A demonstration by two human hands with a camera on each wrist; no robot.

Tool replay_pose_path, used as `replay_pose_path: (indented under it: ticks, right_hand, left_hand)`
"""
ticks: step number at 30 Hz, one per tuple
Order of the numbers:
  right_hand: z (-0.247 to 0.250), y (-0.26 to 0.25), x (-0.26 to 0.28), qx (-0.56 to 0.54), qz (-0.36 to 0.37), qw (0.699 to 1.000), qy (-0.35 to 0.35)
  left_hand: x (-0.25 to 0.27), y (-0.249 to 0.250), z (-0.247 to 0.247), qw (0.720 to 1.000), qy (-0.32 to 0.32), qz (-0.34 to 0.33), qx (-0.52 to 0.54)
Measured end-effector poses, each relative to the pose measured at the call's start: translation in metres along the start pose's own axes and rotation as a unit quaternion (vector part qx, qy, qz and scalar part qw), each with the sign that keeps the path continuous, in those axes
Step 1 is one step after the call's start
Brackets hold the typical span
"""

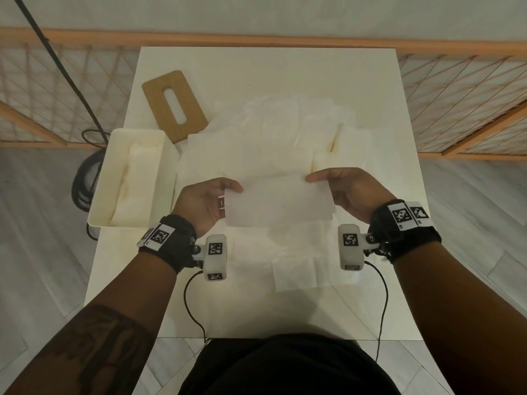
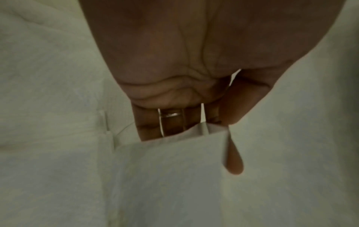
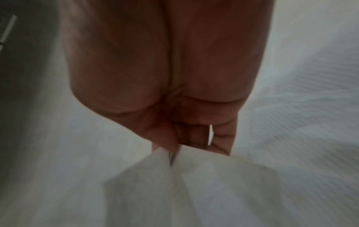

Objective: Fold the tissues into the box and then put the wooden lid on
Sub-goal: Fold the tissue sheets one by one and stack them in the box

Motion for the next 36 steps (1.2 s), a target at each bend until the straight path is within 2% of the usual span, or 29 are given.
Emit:
replay_pose_path:
  ticks: [2,4,5,7,9,11,15,19,25,28,30,32,34,36]
  right_hand:
    - [0.004,0.008,0.004,-0.039,-0.029,0.999,0.006]
    - [0.004,0.019,0.011,-0.055,-0.051,0.997,0.010]
    - [0.005,0.027,0.014,-0.031,-0.060,0.998,0.021]
    - [0.010,0.046,0.018,0.071,-0.063,0.994,0.046]
    - [0.013,0.062,0.022,0.164,-0.058,0.983,0.059]
    - [0.016,0.070,0.026,0.222,-0.055,0.971,0.074]
    - [0.020,0.074,0.026,0.304,-0.042,0.944,0.120]
    - [0.020,0.069,0.022,0.320,-0.031,0.934,0.157]
    - [0.017,0.067,0.014,0.339,-0.037,0.925,0.167]
    - [0.012,0.069,0.011,0.384,-0.046,0.910,0.151]
    - [0.011,0.067,0.008,0.436,-0.043,0.885,0.155]
    - [0.010,0.054,0.003,0.452,-0.017,0.871,0.190]
    - [-0.001,0.032,-0.008,0.441,0.027,0.873,0.204]
    - [-0.020,0.013,-0.028,0.435,0.050,0.880,0.184]
  left_hand:
    - [0.000,-0.006,0.001,1.000,0.009,0.026,-0.002]
    - [0.000,-0.012,0.000,0.995,0.021,0.023,-0.100]
    - [0.000,-0.015,0.000,0.983,0.025,0.013,-0.180]
    - [0.001,-0.023,-0.001,0.940,0.021,-0.011,-0.341]
    - [0.004,-0.030,-0.003,0.903,0.025,-0.020,-0.428]
    - [0.009,-0.035,-0.009,0.878,0.040,-0.033,-0.475]
    - [0.008,-0.041,-0.007,0.849,0.066,-0.056,-0.521]
    - [0.002,-0.045,-0.005,0.838,0.072,-0.071,-0.536]
    - [-0.005,-0.048,-0.002,0.828,0.077,-0.078,-0.549]
    - [-0.008,-0.049,-0.006,0.816,0.073,-0.088,-0.567]
    - [-0.010,-0.049,-0.008,0.802,0.073,-0.101,-0.585]
    - [-0.009,-0.049,-0.014,0.781,0.060,-0.121,-0.610]
    - [-0.008,-0.049,-0.020,0.755,0.036,-0.142,-0.639]
    - [-0.009,-0.052,-0.025,0.732,0.013,-0.143,-0.666]
Point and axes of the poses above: each hand's wrist, its own x-axis away from the middle knuckle, its own z-axis out of the back of the hand, y = z × x, the point moved 8 cm from there along -x, towards the middle knuckle, and after that the axes turned 1 degree about y, right-handed, at the moved point
